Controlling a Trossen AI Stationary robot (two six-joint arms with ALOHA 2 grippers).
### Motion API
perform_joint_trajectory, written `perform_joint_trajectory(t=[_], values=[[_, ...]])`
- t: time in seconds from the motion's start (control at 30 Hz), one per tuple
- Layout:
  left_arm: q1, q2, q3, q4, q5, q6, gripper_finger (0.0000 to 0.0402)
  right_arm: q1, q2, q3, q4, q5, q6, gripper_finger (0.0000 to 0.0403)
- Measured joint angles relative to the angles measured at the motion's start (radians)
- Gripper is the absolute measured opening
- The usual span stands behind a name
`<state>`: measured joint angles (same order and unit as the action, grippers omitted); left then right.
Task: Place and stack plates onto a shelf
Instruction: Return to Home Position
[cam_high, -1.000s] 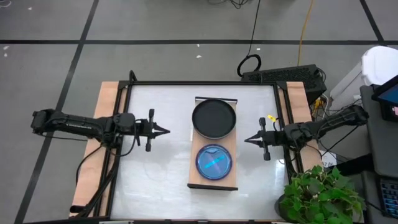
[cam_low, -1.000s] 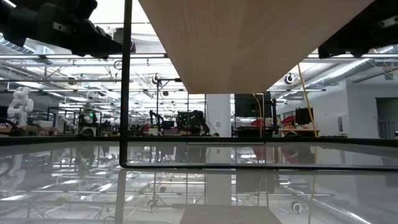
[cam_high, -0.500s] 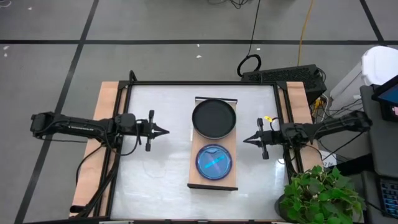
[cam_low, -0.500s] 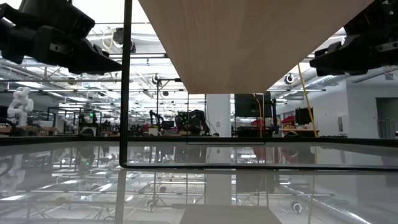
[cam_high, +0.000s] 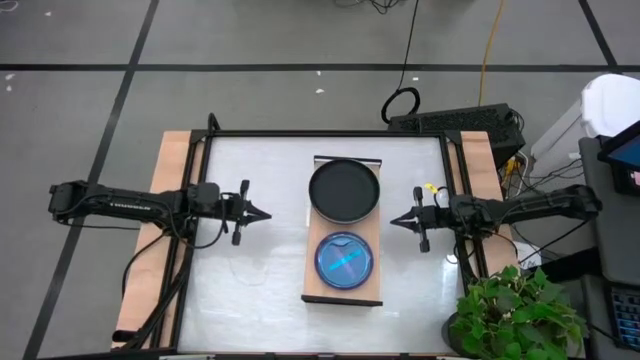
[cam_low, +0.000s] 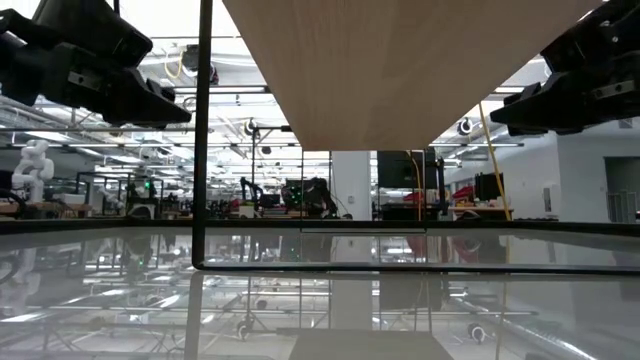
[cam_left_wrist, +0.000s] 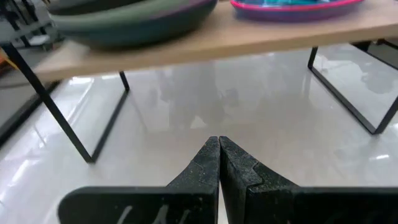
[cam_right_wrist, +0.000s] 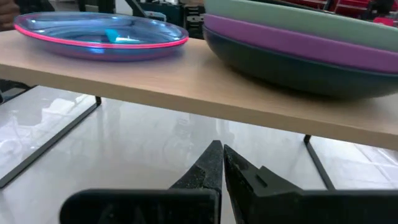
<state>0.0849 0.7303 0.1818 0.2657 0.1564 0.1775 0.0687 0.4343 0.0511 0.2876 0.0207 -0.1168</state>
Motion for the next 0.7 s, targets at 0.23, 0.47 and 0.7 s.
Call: perform_joint_trajectory(t=[0.23,0.47,0.7], values=[[0.000,-0.030,0.000,-0.089,-0.015,-0.007,0.0003,-0.011,0.000,-0.001,-0.008,0.000,-0.004,0.0000],[0.000,-0.154,0.000,-0.144,-0.023,-0.034,0.0003,-0.011,-0.001,-0.002,-0.024,0.004,-0.028,0.0000],[0.000,-0.272,-0.110,-0.067,-0.026,-0.061,0.0003,-0.011,-0.001,-0.003,-0.023,0.027,-0.027,0.0000]])
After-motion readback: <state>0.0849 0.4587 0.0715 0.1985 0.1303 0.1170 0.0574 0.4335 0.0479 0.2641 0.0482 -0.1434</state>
